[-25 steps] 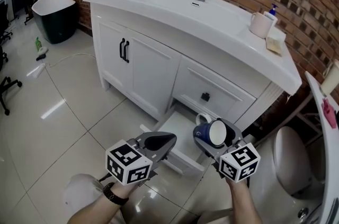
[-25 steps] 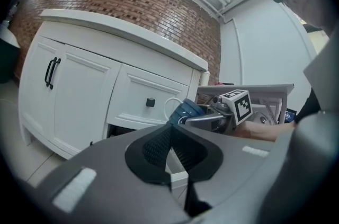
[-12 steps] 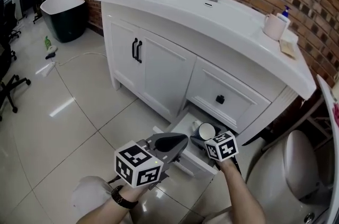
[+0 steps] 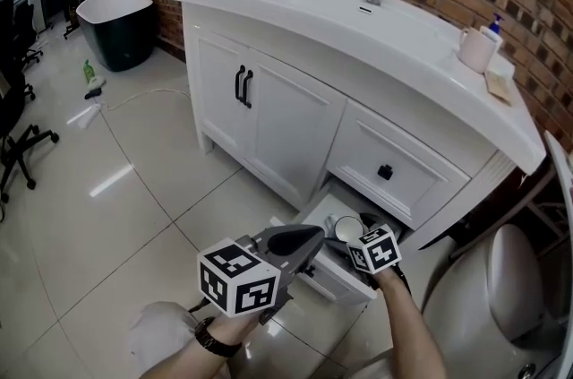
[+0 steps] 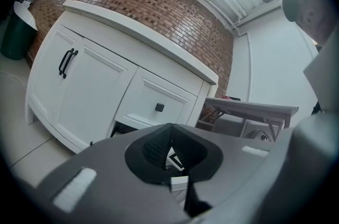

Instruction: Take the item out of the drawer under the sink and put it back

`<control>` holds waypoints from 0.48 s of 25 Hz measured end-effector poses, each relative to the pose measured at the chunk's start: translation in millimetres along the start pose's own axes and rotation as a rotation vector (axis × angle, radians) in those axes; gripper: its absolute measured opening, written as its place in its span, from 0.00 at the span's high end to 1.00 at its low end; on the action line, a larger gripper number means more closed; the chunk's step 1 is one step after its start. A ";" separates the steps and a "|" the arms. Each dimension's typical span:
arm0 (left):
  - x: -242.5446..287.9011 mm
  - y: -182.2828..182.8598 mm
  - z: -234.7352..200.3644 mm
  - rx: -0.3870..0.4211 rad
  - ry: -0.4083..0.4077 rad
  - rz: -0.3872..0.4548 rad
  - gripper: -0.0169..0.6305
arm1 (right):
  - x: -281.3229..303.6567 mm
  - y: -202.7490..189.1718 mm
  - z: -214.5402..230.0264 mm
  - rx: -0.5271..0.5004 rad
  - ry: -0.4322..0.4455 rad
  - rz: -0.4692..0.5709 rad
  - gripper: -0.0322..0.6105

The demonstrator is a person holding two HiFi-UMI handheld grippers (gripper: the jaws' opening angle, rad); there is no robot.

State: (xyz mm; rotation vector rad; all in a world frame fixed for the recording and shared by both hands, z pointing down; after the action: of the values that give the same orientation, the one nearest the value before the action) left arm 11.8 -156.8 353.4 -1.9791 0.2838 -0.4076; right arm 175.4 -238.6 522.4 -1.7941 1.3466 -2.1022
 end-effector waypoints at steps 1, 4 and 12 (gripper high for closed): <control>-0.2 -0.2 0.2 -0.002 -0.002 0.001 0.95 | -6.6 3.0 0.5 -0.001 -0.004 0.024 0.19; -2.7 2.2 -0.4 -0.005 -0.002 0.007 0.95 | -36.8 17.2 5.4 0.028 -0.020 0.123 0.18; 9.8 -2.0 17.6 0.055 -0.007 -0.021 0.95 | -187.8 5.6 12.5 0.131 -0.087 0.483 0.56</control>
State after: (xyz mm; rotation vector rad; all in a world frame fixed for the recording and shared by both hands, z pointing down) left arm 28.0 -145.1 349.8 -1.9305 0.2451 -0.4175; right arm 242.7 -144.5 373.9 -1.3247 1.4062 -1.7854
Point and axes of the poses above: the fingertips, and each gripper's own axes: x forward along the fingers, z to its right, y out of its top, the point moved 5 cm from there along -x, backward along the fingers, and after that the axes turned 7 degrees about -z, right-handed, at the moved point
